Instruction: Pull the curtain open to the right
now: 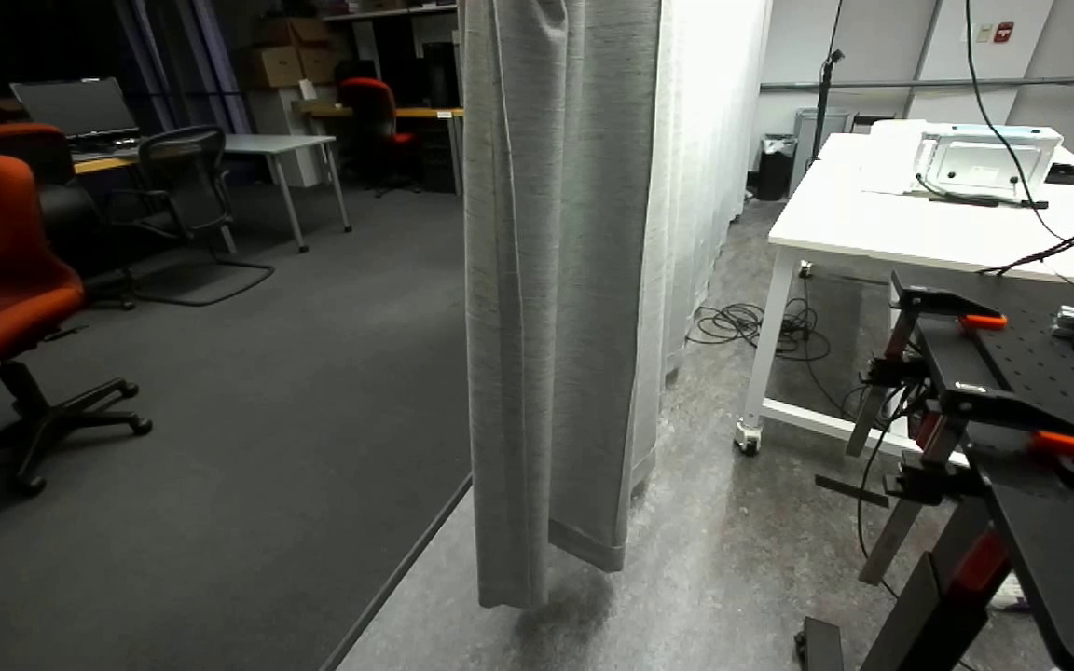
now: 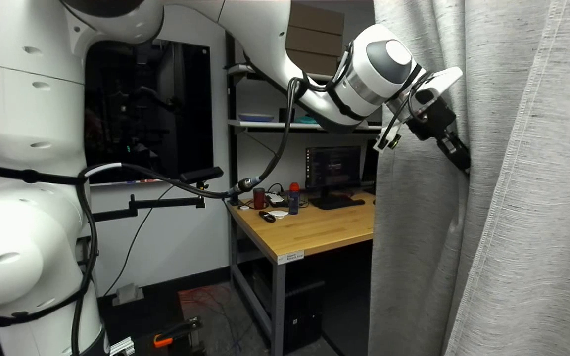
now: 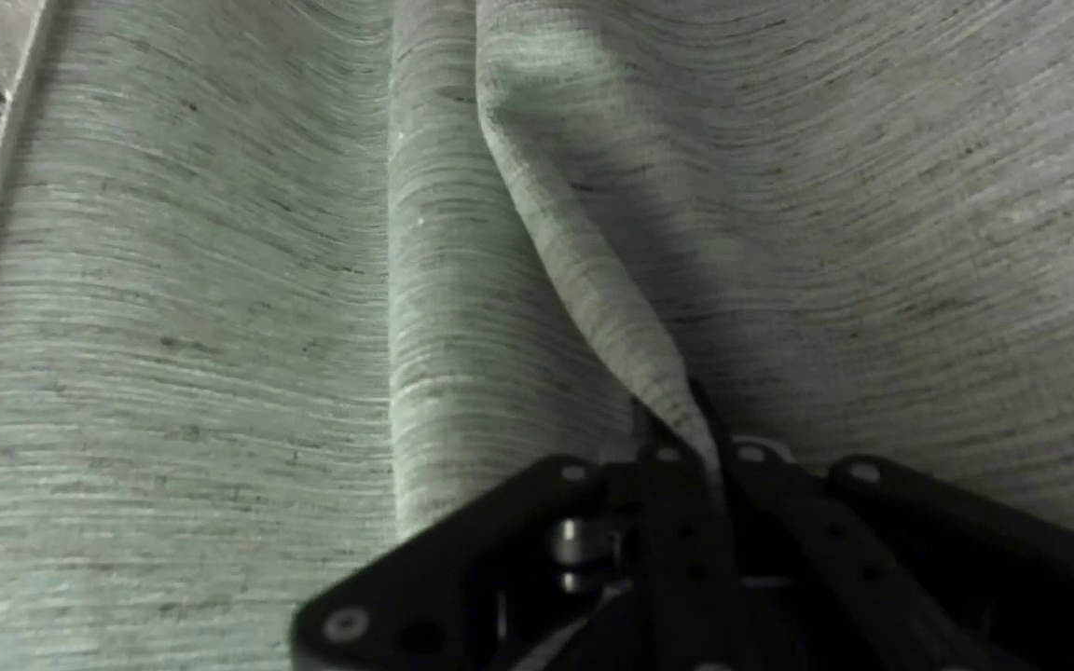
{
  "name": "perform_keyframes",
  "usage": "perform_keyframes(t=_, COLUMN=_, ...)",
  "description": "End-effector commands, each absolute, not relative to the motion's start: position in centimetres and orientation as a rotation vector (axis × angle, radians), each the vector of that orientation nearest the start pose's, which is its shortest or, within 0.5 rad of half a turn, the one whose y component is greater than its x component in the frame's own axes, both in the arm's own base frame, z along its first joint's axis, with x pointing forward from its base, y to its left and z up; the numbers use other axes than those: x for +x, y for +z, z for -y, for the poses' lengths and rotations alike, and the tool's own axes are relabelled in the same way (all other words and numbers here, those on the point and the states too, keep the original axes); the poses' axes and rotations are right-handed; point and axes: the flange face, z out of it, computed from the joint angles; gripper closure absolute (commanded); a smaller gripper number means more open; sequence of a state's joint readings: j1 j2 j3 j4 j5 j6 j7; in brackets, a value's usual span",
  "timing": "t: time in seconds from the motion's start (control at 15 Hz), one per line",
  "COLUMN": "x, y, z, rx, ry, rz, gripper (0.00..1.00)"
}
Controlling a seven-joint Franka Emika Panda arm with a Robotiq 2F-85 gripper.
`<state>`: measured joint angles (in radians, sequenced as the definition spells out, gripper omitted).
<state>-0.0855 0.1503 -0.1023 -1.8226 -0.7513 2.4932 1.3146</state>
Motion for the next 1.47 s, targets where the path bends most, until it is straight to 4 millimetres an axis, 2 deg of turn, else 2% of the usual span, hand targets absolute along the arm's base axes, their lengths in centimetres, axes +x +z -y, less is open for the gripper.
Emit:
perform_keyframes(t=0.0, x=61.7, y=45.2, z=16.1, rx=-2.813, ry=-1.061, rz=-1.704, gripper=0.99)
perform_keyframes(t=0.2, x=60.7, y=45.9, z=18.1, rx=-2.797, ry=-1.093, rz=-1.763, gripper=0.99)
perform_keyframes(t=0.4, x=58.9, y=43.7, z=21.4, rx=-2.813, ry=-1.020, rz=-1.876, gripper=0.99)
perform_keyframes(t=0.53, x=58.1, y=44.1, z=23.5, rx=-2.804, ry=-1.034, rz=-1.925, gripper=0.99)
perform_keyframes(t=0.73, x=57.1, y=44.4, z=25.6, rx=-2.791, ry=-1.047, rz=-1.980, gripper=0.99)
perform_keyframes(t=1.0, x=56.0, y=43.8, z=28.0, rx=-2.785, ry=-1.048, rz=-2.061, gripper=0.99)
perform_keyframes(t=1.4, x=55.3, y=43.7, z=29.6, rx=-2.763, ry=-1.165, rz=-2.161, gripper=0.99)
